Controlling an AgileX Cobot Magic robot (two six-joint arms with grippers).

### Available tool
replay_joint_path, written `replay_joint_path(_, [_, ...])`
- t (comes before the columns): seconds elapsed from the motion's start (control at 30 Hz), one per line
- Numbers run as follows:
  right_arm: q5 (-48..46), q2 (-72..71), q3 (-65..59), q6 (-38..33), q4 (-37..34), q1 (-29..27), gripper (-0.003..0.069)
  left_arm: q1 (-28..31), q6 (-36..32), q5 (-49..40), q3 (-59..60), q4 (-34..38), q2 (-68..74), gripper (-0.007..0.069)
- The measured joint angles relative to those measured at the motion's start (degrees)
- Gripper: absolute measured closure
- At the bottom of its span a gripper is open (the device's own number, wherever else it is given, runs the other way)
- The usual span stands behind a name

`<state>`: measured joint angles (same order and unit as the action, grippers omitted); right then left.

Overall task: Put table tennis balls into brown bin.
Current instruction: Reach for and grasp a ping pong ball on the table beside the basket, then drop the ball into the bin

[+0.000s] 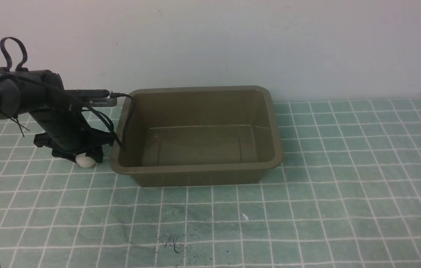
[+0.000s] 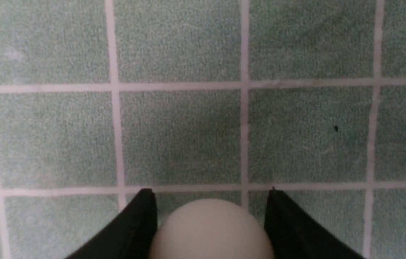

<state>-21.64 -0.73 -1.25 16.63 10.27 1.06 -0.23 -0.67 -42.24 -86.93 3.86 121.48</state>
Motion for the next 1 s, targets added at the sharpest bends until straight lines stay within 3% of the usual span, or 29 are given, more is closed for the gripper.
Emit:
replay_joint_path(0.13, [0.0, 0.0, 0.0, 0.1, 0.0, 0.0, 0.0672, 0.0, 0.0, -4.7, -3.4, -0.2, -3.0, 0.028])
replay_joint_path(0.3, [0.0, 0.0, 0.0, 0.0, 0.0, 0.0, 0.0672, -2.4, -7.2, -11.2, -9.1, 9.0, -10.5, 0.028])
replay_joint_path(0.47, [0.0, 0.0, 0.0, 0.0, 0.0, 0.0, 0.0672, -7.7, -13.0, -10.2, -9.8, 16.6, -10.4, 0.0278])
replay_joint_path(0.53, [0.0, 0.0, 0.0, 0.0, 0.0, 0.0, 0.0672, -9.1, -13.0, -9.7, -9.8, 17.1, -9.4, 0.0244])
replay_joint_path(0.63, [0.0, 0.0, 0.0, 0.0, 0.0, 0.0, 0.0672, -9.9, -12.3, -11.0, -10.7, 17.2, -8.7, 0.0127])
replay_joint_path(0.73, [0.0, 0.0, 0.0, 0.0, 0.0, 0.0, 0.0672, -10.0, -10.3, -14.3, -13.1, 17.1, -9.5, 0.0104])
replay_joint_path(0.8, [0.0, 0.0, 0.0, 0.0, 0.0, 0.0, 0.0672, -10.0, -9.3, -17.0, -14.8, 16.2, -12.0, 0.0183])
replay_joint_path(0.93, [0.0, 0.0, 0.0, 0.0, 0.0, 0.0, 0.0672, -10.0, -8.5, -19.1, -15.0, 13.7, -23.4, 0.052])
replay_joint_path(1.0, [0.0, 0.0, 0.0, 0.0, 0.0, 0.0, 0.0672, -10.3, -8.5, -19.1, -14.8, 13.5, -28.7, 0.0585])
